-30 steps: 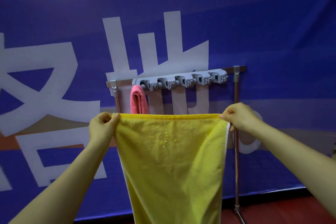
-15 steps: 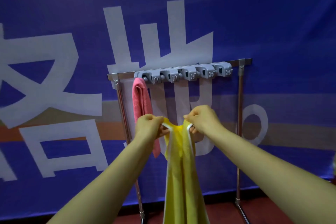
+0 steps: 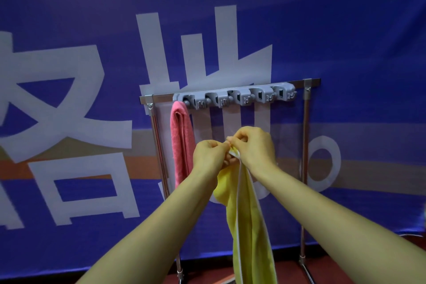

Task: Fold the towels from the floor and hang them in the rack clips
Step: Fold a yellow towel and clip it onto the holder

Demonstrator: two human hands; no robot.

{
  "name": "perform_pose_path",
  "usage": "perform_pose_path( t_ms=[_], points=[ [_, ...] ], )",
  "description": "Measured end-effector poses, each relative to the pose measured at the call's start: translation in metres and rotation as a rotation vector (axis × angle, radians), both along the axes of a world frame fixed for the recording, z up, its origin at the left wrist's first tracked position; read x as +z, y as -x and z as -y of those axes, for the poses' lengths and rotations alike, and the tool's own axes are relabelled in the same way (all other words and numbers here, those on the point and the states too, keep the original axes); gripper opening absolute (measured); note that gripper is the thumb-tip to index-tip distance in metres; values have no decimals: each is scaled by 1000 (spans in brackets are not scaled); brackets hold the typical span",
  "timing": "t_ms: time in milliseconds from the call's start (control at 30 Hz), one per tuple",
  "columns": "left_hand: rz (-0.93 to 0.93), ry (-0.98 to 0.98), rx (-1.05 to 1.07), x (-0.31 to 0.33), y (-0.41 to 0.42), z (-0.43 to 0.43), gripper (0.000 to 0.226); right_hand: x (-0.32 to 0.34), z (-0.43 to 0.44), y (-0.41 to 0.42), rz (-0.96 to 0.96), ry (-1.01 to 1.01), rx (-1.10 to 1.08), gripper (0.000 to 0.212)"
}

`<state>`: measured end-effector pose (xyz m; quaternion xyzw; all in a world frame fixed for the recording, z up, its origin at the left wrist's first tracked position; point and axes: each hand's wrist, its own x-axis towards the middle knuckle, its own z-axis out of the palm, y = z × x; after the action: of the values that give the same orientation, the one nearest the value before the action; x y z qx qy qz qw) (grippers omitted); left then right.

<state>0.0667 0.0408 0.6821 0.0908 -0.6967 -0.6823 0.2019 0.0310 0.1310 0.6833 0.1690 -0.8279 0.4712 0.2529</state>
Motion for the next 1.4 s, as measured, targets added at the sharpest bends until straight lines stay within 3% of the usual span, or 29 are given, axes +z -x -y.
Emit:
perform_pose_path(
  t_ms=[300,533,600,667,733,800,900,1000,1167,1267,1400],
  points=[
    [21,105,33,4,-1,-1,38,-6,-7,-6,-14,-22,107,25],
    [1,-7,-25,4,5,4,55,3,-13,-7,2,-80,203,17],
    [-72,142,13,-1,4,12,43,6,-15,-2,-39,-73,220,15],
    [-169,510,142,-6,4,27,28,12,-17,2,-91,-88,251,13],
    [-162,758,145,-8,4,44,54,20,-19,4,-138,-98,300,12],
    [-38,843,55,-6,5,60,76,27,-23,6,-182,-100,337,12],
    [90,801,-92,1,4,74,53,35,-30,8,-207,-83,375,13],
    [55,695,-175,10,-2,77,25,38,-41,15,-211,-47,311,13],
    [-127,645,-45,34,-10,90,26,34,-57,26,-199,-180,193,14],
    [-366,549,115,57,-5,82,19,48,-54,22,-345,-37,116,13],
    [-315,654,125,53,-1,80,25,41,-52,28,-238,-117,128,13]
  ],
)
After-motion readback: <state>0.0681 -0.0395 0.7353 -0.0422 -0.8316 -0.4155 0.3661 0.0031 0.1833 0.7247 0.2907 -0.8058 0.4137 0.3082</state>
